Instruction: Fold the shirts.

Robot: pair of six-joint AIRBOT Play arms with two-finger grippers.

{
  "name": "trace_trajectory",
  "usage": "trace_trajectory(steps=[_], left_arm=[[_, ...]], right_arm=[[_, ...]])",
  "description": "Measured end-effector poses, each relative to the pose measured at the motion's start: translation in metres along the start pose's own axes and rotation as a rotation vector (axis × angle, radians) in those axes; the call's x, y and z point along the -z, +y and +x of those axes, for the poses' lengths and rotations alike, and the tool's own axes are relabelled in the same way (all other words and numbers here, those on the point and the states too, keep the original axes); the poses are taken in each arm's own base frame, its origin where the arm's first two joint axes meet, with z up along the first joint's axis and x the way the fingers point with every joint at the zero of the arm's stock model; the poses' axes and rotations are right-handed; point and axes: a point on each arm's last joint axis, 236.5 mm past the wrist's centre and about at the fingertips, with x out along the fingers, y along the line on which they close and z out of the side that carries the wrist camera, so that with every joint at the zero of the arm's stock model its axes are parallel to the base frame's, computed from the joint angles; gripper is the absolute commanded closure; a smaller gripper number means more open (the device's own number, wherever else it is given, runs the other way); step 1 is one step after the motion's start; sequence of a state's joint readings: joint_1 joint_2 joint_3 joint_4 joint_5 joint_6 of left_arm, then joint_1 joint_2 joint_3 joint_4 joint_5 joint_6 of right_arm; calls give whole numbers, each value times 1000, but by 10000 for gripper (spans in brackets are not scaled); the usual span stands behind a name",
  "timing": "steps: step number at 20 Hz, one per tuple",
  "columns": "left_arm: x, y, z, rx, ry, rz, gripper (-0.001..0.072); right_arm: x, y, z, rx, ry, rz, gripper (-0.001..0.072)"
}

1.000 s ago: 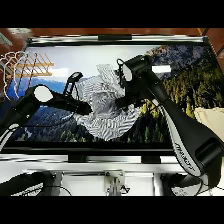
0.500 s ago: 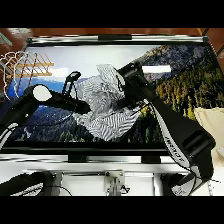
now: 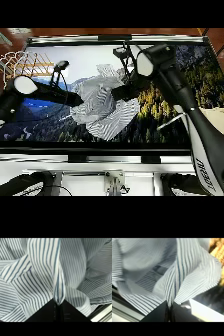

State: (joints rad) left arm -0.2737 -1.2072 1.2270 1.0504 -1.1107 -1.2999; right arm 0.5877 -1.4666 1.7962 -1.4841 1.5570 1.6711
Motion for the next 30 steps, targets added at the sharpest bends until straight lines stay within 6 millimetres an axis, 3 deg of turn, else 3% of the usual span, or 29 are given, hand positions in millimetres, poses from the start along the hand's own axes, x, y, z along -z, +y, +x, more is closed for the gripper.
trace_trajectory(steps=[2, 5, 9, 11, 12, 14, 15, 17, 20, 23, 25, 27, 30], left_arm=[[-25, -11, -31, -10, -82, 51, 653], [-81, -42, -103, -38, -284, 177, 653], [-148, -100, -236, -81, -642, 342, 654], [-159, -127, -293, -92, -780, 403, 653], [-159, -136, -312, -96, -821, 423, 653], [-154, -142, -332, -117, -847, 439, 653], [-149, -137, -331, -136, -823, 424, 653], [-135, -117, -309, -170, -715, 361, 653], [-103, -76, -244, -193, -474, 243, 654], [-57, -34, -161, -195, -221, 123, 653], [-22, -9, -112, -199, -82, 55, 653], [7, 10, -76, -202, 4, -3, 653], [29, 26, -48, -210, 48, -50, 625]], right_arm=[[-8, 10, -16, -38, -69, -45, 637], [-37, 20, -64, -55, -259, -147, 638], [-86, 27, -191, -13, -699, -240, 638], [-93, 31, -254, -2, -894, -255, 638], [-91, 32, -279, -2, -960, -257, 638], [-81, 34, -300, -5, -999, -257, 638], [-74, 34, -298, -11, -977, -252, 638], [-62, 31, -272, -20, -866, -234, 638], [-38, 23, -192, -32, -580, -176, 638], [-20, 14, -107, -29, -309, -116, 637], [-16, 11, -62, -27, -193, -88, 638], [-20, 14, -27, -52, -134, -67, 637], [-25, 24, 10, -102, -83, -44, 638]])
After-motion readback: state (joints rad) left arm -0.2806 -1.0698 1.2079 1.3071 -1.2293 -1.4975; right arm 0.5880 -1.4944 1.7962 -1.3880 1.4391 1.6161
